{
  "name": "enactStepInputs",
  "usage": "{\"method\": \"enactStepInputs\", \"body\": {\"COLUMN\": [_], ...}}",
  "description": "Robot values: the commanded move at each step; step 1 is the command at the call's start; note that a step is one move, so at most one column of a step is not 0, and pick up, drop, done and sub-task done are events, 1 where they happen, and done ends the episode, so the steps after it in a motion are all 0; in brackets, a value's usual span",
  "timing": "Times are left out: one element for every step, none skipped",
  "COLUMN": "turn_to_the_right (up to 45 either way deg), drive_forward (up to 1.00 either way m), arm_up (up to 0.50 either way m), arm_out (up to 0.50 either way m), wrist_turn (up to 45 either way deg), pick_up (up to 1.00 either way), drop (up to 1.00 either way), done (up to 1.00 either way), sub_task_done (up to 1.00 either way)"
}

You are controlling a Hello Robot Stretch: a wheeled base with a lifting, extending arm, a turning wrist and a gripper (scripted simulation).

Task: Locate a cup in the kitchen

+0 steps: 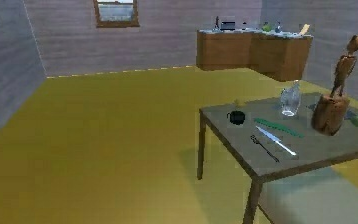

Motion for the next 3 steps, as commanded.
{"method": "enactStepInputs", "body": {"turn_to_the_right": [6.0,0.0,12.0], "drive_forward": [0.0,0.25,0.0], "arm_up": [0.0,0.0,0.0], "arm_out": [0.0,0.0,0.0], "wrist_turn": [0.0,0.0,0.0], "pick_up": [0.0,0.0,0.0], "drop": [0.0,0.0,0.0], "done": [0.0,0.0,0.0], "sub_task_done": [0.0,0.0,0.0]}}
